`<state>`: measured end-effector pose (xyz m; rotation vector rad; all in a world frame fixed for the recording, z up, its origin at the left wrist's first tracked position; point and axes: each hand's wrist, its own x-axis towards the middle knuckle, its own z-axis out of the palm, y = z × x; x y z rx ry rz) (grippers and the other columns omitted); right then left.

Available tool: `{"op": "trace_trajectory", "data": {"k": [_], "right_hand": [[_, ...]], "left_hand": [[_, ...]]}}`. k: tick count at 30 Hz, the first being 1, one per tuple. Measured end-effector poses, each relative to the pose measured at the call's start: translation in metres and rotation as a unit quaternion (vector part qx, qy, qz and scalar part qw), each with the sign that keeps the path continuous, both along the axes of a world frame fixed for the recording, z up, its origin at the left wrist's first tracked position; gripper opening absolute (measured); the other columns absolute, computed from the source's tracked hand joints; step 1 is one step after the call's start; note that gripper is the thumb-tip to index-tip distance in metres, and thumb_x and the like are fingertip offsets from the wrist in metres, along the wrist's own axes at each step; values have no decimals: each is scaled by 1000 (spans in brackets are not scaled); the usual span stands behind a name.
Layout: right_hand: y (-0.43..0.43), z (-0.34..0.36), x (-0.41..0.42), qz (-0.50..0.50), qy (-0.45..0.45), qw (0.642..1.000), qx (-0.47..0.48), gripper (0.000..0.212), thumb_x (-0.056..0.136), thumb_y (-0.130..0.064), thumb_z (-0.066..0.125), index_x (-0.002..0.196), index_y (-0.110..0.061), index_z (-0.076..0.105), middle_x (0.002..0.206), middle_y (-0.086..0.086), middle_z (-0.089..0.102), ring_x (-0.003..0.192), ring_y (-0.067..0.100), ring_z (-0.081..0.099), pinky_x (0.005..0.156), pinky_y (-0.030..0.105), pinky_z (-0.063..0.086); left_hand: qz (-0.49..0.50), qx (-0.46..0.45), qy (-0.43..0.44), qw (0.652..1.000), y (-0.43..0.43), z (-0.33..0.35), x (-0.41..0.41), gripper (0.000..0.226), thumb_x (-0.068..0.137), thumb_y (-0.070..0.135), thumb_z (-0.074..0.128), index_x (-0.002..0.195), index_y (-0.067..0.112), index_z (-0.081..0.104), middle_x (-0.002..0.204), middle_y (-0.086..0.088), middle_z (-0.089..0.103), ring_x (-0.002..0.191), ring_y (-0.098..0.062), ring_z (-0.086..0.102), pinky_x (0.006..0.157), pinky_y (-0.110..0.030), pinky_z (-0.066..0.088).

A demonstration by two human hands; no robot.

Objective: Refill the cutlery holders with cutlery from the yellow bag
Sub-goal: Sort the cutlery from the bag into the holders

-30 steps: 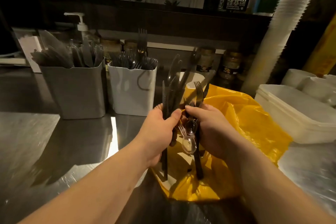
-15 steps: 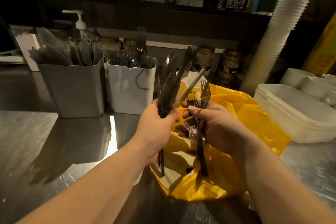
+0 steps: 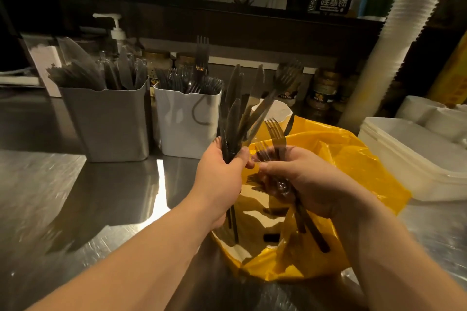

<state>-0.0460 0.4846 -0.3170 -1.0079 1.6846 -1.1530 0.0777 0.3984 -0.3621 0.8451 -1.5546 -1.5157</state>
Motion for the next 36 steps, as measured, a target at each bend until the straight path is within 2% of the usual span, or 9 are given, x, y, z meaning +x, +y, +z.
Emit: {"op": "trace_trajectory", "data": {"k": [4,7,10,14,19,23,27,31,36], "right_hand": [[4,7,-17,-78,-123,988,-50,16,99,-11,58,112,-4,63,78,10,60,57,14,56,45,20,42],[-1,7,-17,-150,-244,950,-122,16,103,-13,48,112,-4,59,75,7,58,54,12,54,43,20,39],[-5,2,-11,-196,-285,928,-138,20,103,-16,48,111,-1,60,86,11,62,64,15,60,49,22,49],[-6,5,-11,-280,-253,911,-167,20,100,-16,55,117,-4,59,101,14,67,80,19,67,60,26,54],[-6,5,-17,-331,-244,896,-170,18,103,-18,52,118,-12,58,111,13,66,91,23,67,64,30,52],[-3,11,-22,-335,-210,891,-223,13,101,-17,56,114,-18,59,104,10,67,81,20,69,64,30,53],[-6,9,-27,-350,-134,905,-204,18,103,-21,53,121,-18,58,117,10,65,105,27,64,91,43,54],[-8,7,-24,-327,-102,912,-224,18,105,-17,47,116,-19,61,110,3,71,99,21,68,83,37,56],[-4,6,-28,-336,-69,894,-288,14,107,-18,42,102,-27,51,120,-5,70,87,13,63,75,30,50]], "left_hand": [[-33,78,36,996,1,4,4,19,104,31,52,100,13,56,71,-2,52,56,-12,41,53,-25,40],[-75,98,21,992,2,5,5,26,105,34,50,96,10,54,66,-1,47,54,-12,39,48,-22,37],[-125,115,-8,985,8,6,4,21,105,33,51,102,12,56,63,3,50,52,-10,39,47,-21,35],[-173,147,-41,973,12,7,4,11,103,29,56,113,27,59,62,4,48,52,-10,39,47,-20,35],[-218,185,-35,958,9,8,5,17,103,31,55,104,14,57,69,-2,54,51,-11,44,44,-19,37],[-251,252,-31,934,6,8,6,24,103,34,53,105,10,56,73,-4,55,52,-12,46,43,-18,36],[-317,334,-5,888,1,14,10,26,95,35,56,100,10,55,78,-5,55,56,-12,46,40,-15,33],[-352,324,-52,877,3,14,10,28,99,37,52,102,10,53,73,-3,52,56,-11,44,40,-14,33],[-374,328,-48,866,-1,15,12,28,99,38,51,103,10,51,69,-2,47,51,-9,42,40,-14,33]]}}
